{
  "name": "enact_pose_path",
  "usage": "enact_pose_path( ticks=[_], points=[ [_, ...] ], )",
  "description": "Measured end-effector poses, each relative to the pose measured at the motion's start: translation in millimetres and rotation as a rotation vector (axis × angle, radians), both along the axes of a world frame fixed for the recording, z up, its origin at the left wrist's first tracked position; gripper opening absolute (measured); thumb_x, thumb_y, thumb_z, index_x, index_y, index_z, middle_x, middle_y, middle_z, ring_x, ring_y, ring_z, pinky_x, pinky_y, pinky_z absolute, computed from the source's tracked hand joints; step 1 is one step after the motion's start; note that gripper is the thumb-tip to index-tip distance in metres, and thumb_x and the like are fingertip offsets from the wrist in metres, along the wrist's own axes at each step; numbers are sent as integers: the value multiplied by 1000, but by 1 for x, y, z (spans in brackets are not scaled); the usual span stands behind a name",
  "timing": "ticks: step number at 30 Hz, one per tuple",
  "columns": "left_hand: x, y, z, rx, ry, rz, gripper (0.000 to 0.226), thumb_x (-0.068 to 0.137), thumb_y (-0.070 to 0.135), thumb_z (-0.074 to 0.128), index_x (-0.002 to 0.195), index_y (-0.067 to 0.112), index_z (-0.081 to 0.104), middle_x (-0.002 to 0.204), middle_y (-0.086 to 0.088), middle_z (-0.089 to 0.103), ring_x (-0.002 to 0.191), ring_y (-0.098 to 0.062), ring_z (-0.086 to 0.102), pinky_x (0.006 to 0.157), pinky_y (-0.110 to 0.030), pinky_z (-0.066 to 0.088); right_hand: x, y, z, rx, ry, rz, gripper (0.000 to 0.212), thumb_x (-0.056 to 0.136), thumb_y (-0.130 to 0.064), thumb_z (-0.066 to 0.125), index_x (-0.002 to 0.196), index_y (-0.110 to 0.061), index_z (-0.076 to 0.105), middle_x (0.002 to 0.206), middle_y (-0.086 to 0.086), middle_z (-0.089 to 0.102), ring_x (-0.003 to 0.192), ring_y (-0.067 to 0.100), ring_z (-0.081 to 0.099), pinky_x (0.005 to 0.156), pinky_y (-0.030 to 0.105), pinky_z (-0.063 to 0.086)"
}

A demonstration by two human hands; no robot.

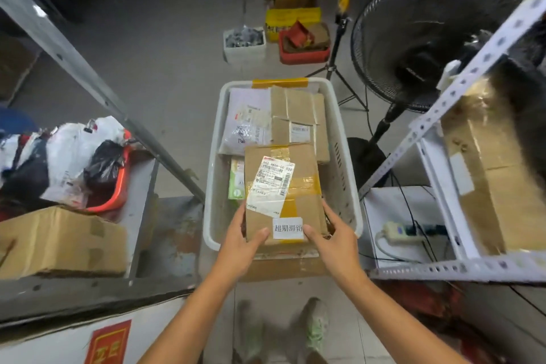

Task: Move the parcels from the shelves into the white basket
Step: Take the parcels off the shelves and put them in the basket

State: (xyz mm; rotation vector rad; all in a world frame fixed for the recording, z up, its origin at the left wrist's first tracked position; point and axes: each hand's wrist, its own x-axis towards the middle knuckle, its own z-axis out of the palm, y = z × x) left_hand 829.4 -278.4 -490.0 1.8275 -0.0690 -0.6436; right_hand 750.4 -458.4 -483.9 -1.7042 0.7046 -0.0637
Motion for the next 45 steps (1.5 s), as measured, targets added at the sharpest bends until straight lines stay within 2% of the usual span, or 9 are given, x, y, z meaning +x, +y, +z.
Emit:
enact_pose_path(
  ticks=[10, 16, 21, 26, 28, 31, 36, 41, 45],
  points=[
    [60, -50, -75, -26, 95, -128, 76, 86, 33, 69, 146, 40, 24, 131, 33, 44, 117, 22, 42, 81, 3, 38, 38, -48, -49, -37, 96, -68, 65, 85, -19, 74, 143, -28, 45, 131, -8, 61, 121, 9, 57, 102, 41, 49],
    [66, -66, -110, -36, 185, -166, 74, 85, 27, 71, 142, 41, 27, 124, 36, 45, 113, 19, 47, 79, 2, 39, 40, -59, -77, -29, 182, -111, 66, 85, -12, 73, 138, -37, 42, 121, -12, 65, 106, -5, 62, 90, 20, 53],
    [74, -69, -139, -19, 216, -174, 77, 84, 34, 70, 146, 39, 24, 128, 29, 47, 110, 23, 45, 80, 2, 40, 53, -63, -101, -34, 250, -104, 63, 84, -11, 72, 136, -36, 47, 113, -17, 66, 102, -5, 62, 90, 19, 51],
    [77, -73, -167, -18, 294, -166, 80, 85, 31, 70, 148, 39, 21, 139, 20, 44, 120, 6, 48, 102, -24, 43, 64, -69, -124, 2, 311, -92, 64, 84, -5, 71, 139, -28, 48, 112, -22, 63, 103, -14, 58, 83, 5, 47],
    [79, -76, -177, -20, 313, -165, 80, 85, 31, 70, 147, 41, 21, 138, 20, 44, 116, 10, 48, 98, -19, 44, 69, -73, -133, -20, 349, -86, 64, 83, -8, 72, 140, -28, 48, 115, -18, 64, 110, -2, 59, 91, 16, 50],
    [87, -81, -192, -16, 329, -158, 82, 85, 29, 70, 149, 35, 19, 137, 18, 43, 125, -4, 48, 106, -35, 43, 80, -80, -149, -118, 443, -43, 68, 82, -21, 74, 142, -32, 44, 125, -11, 63, 116, 11, 57, 97, 36, 49],
    [95, -89, -216, 17, 367, -137, 82, 87, 23, 69, 149, 34, 17, 132, 19, 46, 119, -3, 50, 106, -36, 42, 95, -88, -175, -122, 492, 10, 68, 83, -16, 74, 142, -30, 43, 120, -11, 63, 101, 5, 55, 91, 29, 49],
    [106, -103, -236, 60, 386, -147, 81, 87, 18, 68, 149, 36, 18, 133, 16, 49, 105, 10, 54, 94, -22, 47, 106, -98, -198, -55, 504, 17, 64, 85, -8, 70, 142, -20, 43, 123, -1, 63, 108, 13, 58, 94, 29, 49],
    [116, -110, -246, 92, 351, -174, 82, 87, 15, 68, 149, 35, 17, 141, 9, 46, 124, -9, 48, 105, -33, 40, 112, -102, -214, -9, 512, 2, 64, 85, -4, 70, 141, -20, 43, 118, -4, 61, 109, 16, 58, 94, 34, 50]
  ],
)
